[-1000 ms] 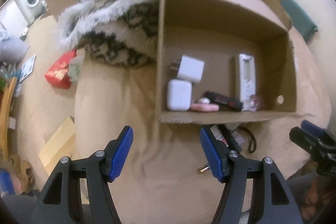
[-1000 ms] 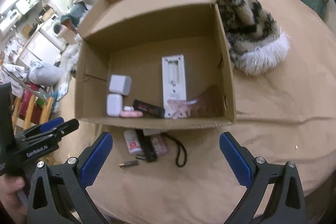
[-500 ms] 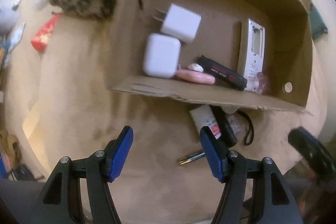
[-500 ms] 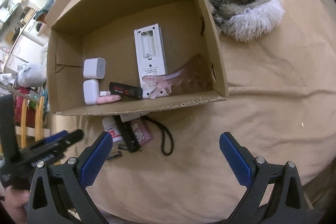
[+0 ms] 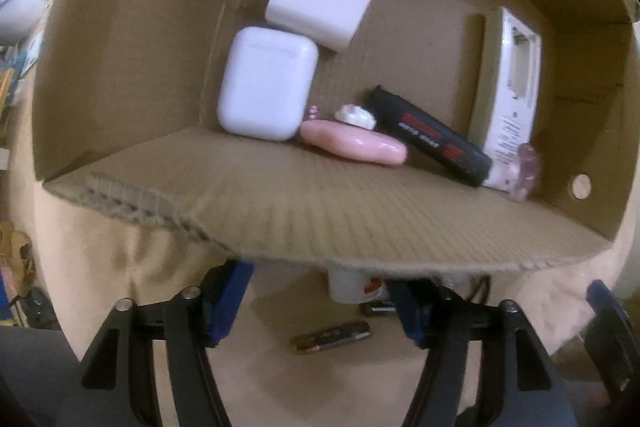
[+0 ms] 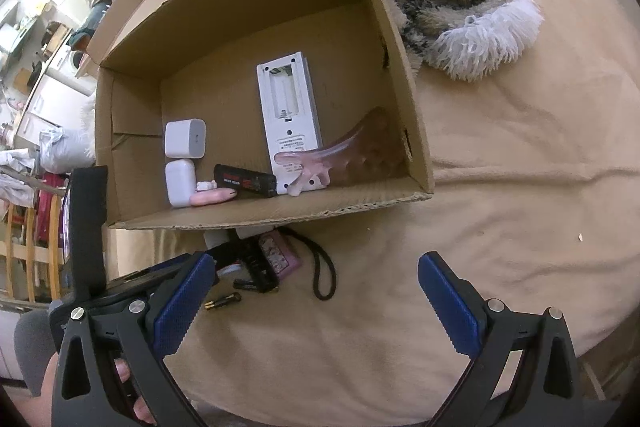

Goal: Organize rigid objects
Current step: 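Grasp the white pill bottle with the left tool while the right tool grasps the AA battery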

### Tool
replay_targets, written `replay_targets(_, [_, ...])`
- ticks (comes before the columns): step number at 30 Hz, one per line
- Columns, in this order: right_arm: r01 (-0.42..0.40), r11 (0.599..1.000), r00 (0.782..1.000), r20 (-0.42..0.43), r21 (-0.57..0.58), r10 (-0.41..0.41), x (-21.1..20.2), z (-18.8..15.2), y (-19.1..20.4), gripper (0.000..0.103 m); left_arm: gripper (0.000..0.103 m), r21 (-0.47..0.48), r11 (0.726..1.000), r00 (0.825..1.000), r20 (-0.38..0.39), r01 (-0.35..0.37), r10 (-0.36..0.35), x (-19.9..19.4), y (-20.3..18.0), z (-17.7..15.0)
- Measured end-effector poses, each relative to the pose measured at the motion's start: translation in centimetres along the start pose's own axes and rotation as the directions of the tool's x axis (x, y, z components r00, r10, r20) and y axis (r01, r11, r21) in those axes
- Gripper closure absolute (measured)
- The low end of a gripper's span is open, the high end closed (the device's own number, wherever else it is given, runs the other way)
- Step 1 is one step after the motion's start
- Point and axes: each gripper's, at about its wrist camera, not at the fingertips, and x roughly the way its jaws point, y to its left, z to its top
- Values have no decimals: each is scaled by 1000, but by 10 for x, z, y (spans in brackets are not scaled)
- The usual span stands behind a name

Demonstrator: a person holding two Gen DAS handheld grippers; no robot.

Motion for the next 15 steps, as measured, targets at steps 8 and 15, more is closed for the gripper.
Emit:
replay_targets(8, [14, 1000, 1000, -18, -24, -15, 7, -1, 6, 0, 79, 83, 996, 1000, -2, -25, 25, -7, 9, 0])
replay_targets(15, [-89, 995, 989, -123, -55, 81, 31, -9, 26, 0, 79, 136, 991, 997, 77, 8, -19, -64, 34, -19])
